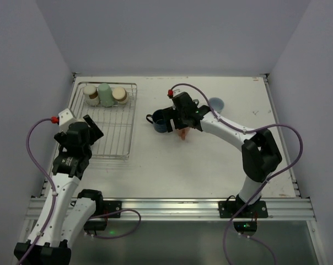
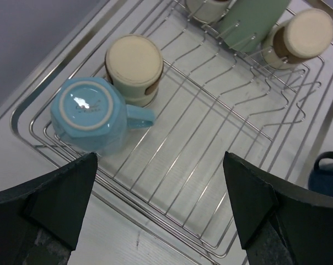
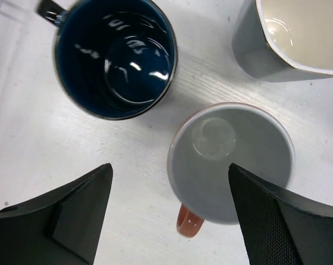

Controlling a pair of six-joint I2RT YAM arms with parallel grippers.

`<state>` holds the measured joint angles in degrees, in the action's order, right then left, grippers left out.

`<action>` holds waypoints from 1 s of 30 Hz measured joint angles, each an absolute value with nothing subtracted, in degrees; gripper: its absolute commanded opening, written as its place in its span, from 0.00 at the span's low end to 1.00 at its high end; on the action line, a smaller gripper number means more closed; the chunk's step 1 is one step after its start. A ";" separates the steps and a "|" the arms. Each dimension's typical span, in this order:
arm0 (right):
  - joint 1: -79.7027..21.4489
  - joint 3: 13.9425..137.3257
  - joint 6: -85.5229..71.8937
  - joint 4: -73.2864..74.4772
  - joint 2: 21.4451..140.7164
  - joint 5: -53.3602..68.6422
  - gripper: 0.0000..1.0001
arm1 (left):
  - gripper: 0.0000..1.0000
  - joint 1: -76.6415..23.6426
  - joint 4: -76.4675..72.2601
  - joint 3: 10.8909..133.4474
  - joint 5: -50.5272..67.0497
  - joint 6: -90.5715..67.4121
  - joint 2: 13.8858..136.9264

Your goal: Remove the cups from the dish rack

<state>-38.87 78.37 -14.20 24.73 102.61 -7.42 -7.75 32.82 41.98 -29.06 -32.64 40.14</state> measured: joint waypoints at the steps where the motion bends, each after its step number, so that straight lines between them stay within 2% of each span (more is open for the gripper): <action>1: -38.87 77.97 -14.22 24.58 101.49 -6.76 0.90 | 1.00 -6.92 32.91 42.22 -29.65 -33.01 40.86; 9: -38.87 75.29 -14.26 22.59 95.02 -4.36 0.90 | 1.00 1.48 32.14 43.18 -30.41 -34.00 47.22; 16: -38.89 74.30 -14.28 21.54 93.95 -2.55 0.90 | 1.00 12.19 28.45 44.16 -25.36 -33.80 54.43; 22: -38.89 73.23 -14.31 21.19 92.77 -1.74 0.90 | 0.99 16.53 24.73 43.68 -20.97 -33.39 59.53; 28: -38.89 72.62 -14.50 20.67 90.70 -1.43 0.90 | 0.89 18.57 22.79 42.24 -18.00 -33.39 61.58; 30: -38.89 72.62 -14.52 20.32 90.19 -1.32 0.90 | 0.78 18.85 22.28 41.87 -17.61 -33.50 62.15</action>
<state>-38.89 72.62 -14.52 20.32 90.19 -1.32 18.85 22.28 41.87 -17.61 -33.50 62.15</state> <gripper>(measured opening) 0.899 0.866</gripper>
